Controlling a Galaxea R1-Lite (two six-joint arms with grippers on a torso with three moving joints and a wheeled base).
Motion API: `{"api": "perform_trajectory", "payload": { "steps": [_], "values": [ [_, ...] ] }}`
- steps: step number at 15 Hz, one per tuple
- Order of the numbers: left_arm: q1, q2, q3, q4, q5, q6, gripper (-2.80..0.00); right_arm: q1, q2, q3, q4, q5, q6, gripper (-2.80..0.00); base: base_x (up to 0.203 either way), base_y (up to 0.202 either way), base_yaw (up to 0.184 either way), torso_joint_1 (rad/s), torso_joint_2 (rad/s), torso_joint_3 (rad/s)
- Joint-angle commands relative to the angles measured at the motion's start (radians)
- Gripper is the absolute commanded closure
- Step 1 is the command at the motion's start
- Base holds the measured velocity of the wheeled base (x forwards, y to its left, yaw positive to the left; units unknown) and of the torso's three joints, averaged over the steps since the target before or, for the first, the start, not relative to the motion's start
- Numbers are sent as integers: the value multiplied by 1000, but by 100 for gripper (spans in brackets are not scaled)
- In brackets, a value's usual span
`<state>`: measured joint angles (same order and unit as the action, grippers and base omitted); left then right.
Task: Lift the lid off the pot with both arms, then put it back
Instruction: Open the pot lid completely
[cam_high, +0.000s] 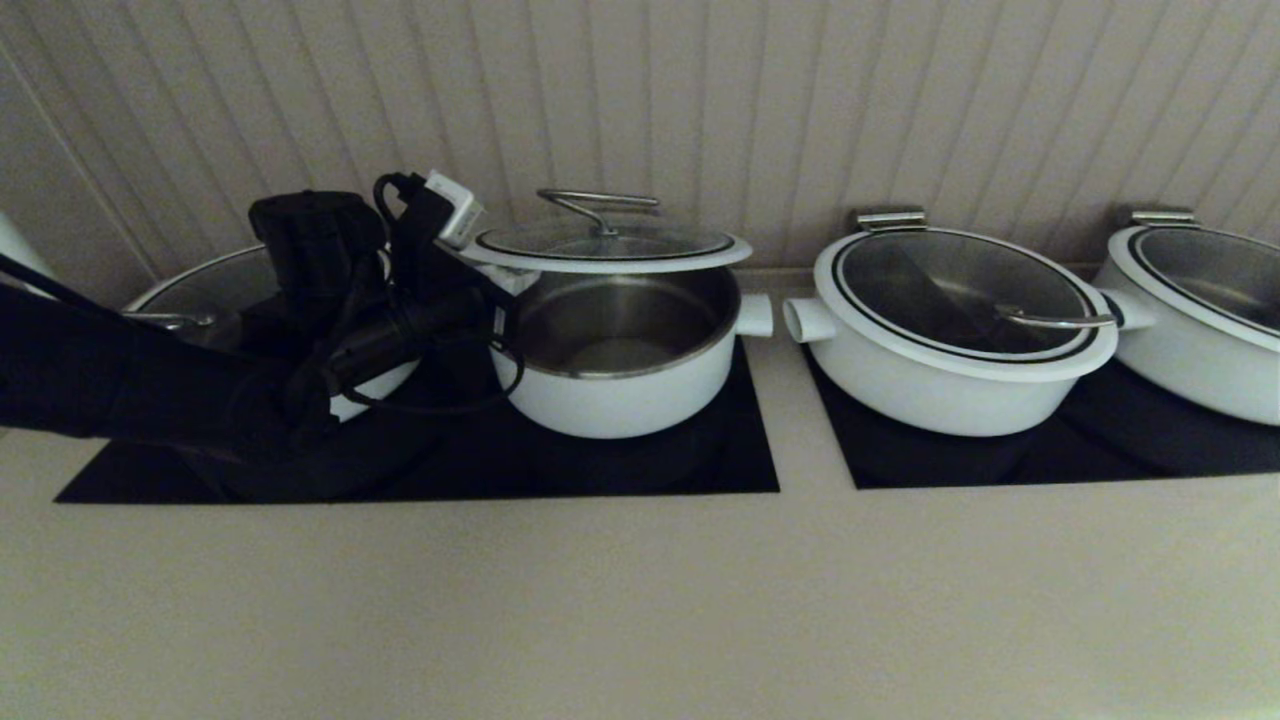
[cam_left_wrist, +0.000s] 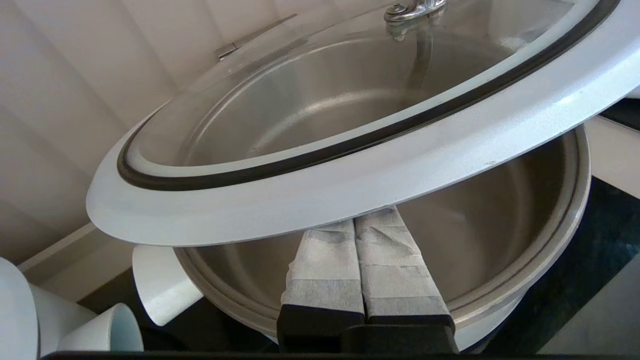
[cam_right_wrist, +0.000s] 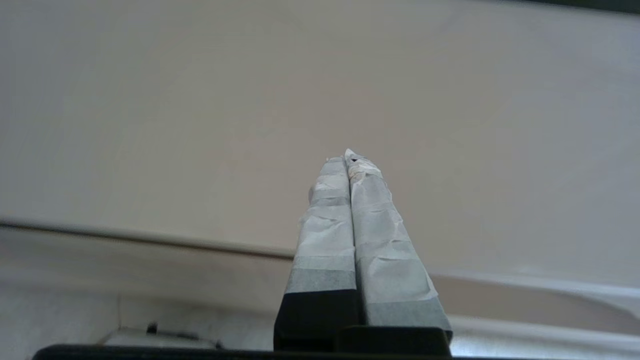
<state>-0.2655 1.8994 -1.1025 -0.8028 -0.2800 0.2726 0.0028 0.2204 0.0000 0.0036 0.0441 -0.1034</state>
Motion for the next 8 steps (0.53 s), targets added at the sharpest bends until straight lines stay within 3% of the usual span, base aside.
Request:
{"api": "perform_trajectory", "payload": {
  "steps": [1, 8],
  "values": [
    [0, -9, -6, -6, -2, 2, 0, -12, -160, 0, 0, -1, 0, 0, 0, 0, 0, 0, 0, 0],
    [1, 1, -59, -4, -4, -1, 0, -15, -219, 0, -1, -9, 48, 0, 0, 0, 0, 0, 0, 0]
  ]
}}
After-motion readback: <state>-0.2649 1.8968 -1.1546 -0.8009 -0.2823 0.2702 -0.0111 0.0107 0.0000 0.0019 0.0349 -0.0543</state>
